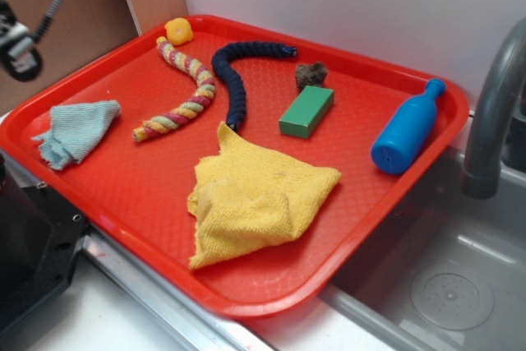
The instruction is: Grab the blue cloth.
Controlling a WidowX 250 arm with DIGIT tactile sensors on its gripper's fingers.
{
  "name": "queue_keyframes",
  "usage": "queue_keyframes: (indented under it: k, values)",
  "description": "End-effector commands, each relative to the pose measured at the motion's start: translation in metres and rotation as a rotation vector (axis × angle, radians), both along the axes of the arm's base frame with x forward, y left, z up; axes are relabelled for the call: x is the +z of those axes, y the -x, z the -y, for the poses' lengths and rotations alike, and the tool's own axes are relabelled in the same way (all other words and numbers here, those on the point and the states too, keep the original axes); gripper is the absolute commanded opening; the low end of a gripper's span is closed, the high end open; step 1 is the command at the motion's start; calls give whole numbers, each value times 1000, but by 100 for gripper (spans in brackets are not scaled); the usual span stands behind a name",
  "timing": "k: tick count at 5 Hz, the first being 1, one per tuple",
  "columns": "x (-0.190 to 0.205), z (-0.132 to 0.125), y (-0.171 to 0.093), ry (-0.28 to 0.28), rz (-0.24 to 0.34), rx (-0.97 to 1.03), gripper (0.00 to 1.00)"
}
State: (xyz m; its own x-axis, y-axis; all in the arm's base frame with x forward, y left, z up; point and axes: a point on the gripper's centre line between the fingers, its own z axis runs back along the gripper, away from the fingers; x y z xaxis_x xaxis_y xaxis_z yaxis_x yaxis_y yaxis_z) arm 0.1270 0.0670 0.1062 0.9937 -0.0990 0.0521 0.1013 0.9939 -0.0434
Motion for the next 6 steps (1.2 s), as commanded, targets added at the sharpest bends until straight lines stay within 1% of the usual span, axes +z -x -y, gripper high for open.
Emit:
queue_keyframes:
  k: [1, 2, 3, 4, 5, 6]
  values:
    - [-39, -40, -2, -115, -61, 0, 100]
    - [-60, -40, -5, -142, -112, -22, 100]
    - [-79, -36, -15, -123, -131, -59, 100]
    - [-85, -20, -27, -118, -132, -77, 100]
    - [-83, 0, -34, -124, -109, -66, 0]
    - [-78, 2, -34, -129, -94, -57, 0]
